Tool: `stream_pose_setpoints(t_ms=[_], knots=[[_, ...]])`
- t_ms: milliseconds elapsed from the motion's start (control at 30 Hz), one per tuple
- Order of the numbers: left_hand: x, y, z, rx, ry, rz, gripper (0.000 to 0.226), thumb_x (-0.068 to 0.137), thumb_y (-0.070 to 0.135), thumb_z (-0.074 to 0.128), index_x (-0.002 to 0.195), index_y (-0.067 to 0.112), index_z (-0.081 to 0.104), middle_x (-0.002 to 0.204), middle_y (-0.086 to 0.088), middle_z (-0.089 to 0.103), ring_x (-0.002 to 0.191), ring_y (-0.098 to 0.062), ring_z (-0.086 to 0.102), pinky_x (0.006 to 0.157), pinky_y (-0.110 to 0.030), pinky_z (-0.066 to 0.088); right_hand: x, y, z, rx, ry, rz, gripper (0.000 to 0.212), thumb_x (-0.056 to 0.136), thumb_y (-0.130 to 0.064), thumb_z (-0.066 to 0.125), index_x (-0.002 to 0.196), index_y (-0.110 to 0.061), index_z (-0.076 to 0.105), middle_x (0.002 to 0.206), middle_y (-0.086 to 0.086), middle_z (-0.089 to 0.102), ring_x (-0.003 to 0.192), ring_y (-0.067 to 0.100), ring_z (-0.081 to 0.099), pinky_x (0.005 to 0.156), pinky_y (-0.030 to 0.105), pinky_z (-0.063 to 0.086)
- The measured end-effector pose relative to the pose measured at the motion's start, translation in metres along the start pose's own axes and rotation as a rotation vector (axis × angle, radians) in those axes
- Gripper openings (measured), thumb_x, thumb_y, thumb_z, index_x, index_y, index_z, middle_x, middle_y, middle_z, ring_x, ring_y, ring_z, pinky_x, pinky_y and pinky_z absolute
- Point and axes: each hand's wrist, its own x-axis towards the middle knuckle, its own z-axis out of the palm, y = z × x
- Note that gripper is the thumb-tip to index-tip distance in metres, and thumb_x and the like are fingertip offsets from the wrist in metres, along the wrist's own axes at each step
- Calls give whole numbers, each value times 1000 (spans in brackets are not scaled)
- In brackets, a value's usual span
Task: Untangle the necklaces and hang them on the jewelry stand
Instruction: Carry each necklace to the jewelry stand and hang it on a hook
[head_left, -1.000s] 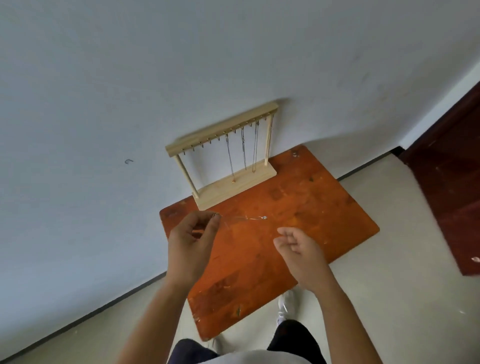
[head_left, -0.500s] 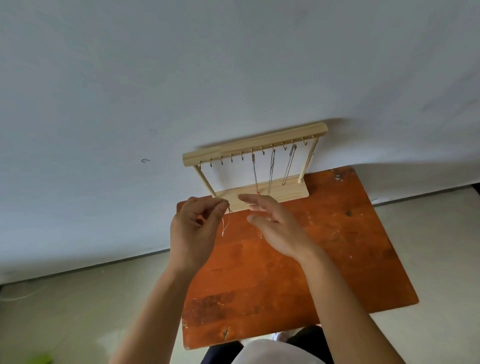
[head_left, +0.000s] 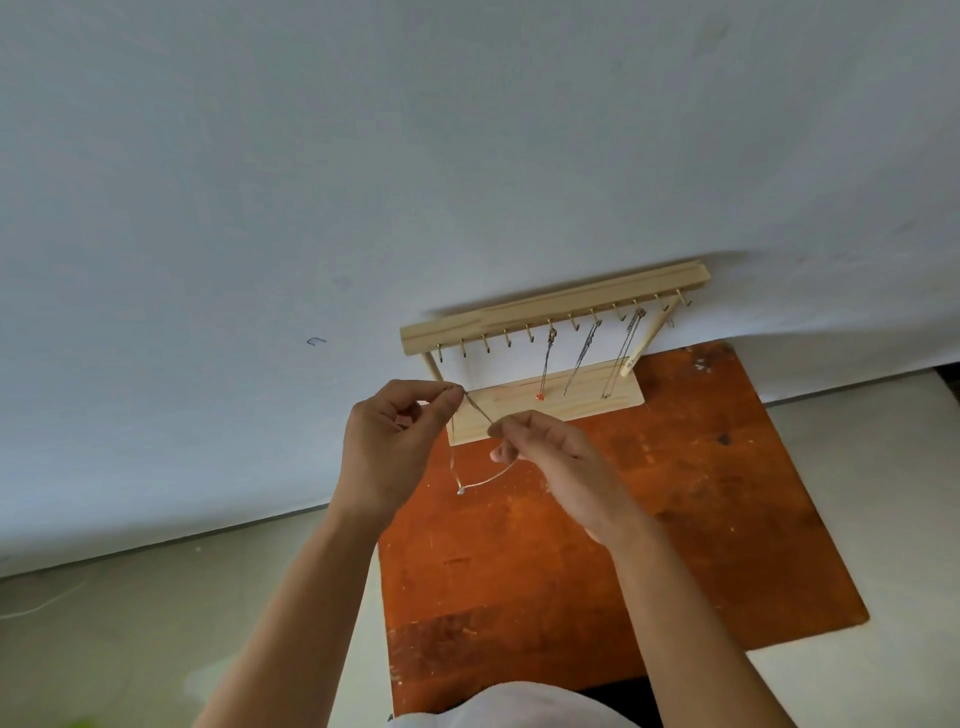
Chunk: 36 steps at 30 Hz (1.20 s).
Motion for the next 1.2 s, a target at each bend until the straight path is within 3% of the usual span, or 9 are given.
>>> stream_pose_setpoints(t_ms=[133, 267, 400, 533, 667, 767, 933, 1100, 1200], knots=[[9, 1, 0, 56, -44, 43, 32, 79, 49, 61, 96, 26, 75, 88, 13, 72, 80, -23, 65, 71, -46, 58, 5, 0, 2, 26, 121, -57, 17, 97, -34, 57, 102, -29, 72, 77, -15, 66, 81, 10, 61, 80, 19, 49], [17, 2, 3, 56, -96, 69, 14, 86, 34, 67, 93, 27, 76, 86, 15, 73, 80, -15, 66, 69, -28, 56, 4, 2, -3, 111, 196, -52, 21, 91, -39, 60, 99, -25, 73, 74, -14, 65, 81, 17, 61, 90, 37, 55], [22, 13, 11, 8, -94, 94, 8, 88, 18, 70, 93, 17, 76, 79, 9, 75, 76, -5, 70, 67, -14, 52, 4, 2, -10, 130, 247, -61, 28, 86, -43, 61, 100, -21, 72, 71, -16, 63, 75, 14, 59, 88, 35, 55], [28, 19, 17, 127, -78, 205, 7, 87, 20, 71, 92, 24, 74, 84, 18, 72, 77, 0, 67, 68, -10, 50, 3, 1, -16, 162, 270, -63, 21, 91, -34, 60, 100, -19, 72, 64, -15, 58, 67, 12, 54, 78, 28, 56], [34, 20, 23, 262, 18, 288, 8, 88, 23, 70, 90, 30, 73, 87, 20, 66, 68, -3, 56, 57, -13, 42, 3, 0, -18, 175, 280, -64, 24, 89, -38, 62, 102, -22, 73, 64, -12, 59, 60, 8, 50, 68, 28, 47], [41, 15, 25, 352, 92, 286, 7, 86, 29, 72, 92, 28, 76, 86, 8, 63, 67, -4, 54, 58, -20, 38, 8, 1, -19, 146, 293, -65, 19, 95, -32, 61, 104, -20, 72, 63, -15, 58, 59, 5, 49, 67, 28, 46], [48, 13, 29, 356, 110, 279, 9, 84, 32, 74, 93, 31, 76, 84, 4, 62, 72, -4, 56, 60, -23, 42, 17, 7, -20, 122, 312, -48, 20, 98, -34, 60, 105, -20, 71, 64, -8, 56, 63, 12, 50, 70, 30, 46], [49, 16, 32, 300, 145, 238, 12, 83, 32, 75, 82, 43, 69, 83, 8, 65, 71, -3, 57, 61, -24, 43, 28, 17, -18, 85, 336, -8, 22, 97, -39, 61, 106, -21, 70, 91, -3, 65, 79, 5, 63, 77, 19, 54], [51, 16, 32, 308, 139, 206, 9, 85, 29, 72, 82, 38, 72, 85, 10, 67, 74, -3, 58, 66, -26, 47, 33, 19, -17, 41, 318, -12, 27, 97, -38, 59, 108, -16, 69, 96, -2, 66, 82, -5, 67, 78, 10, 51]])
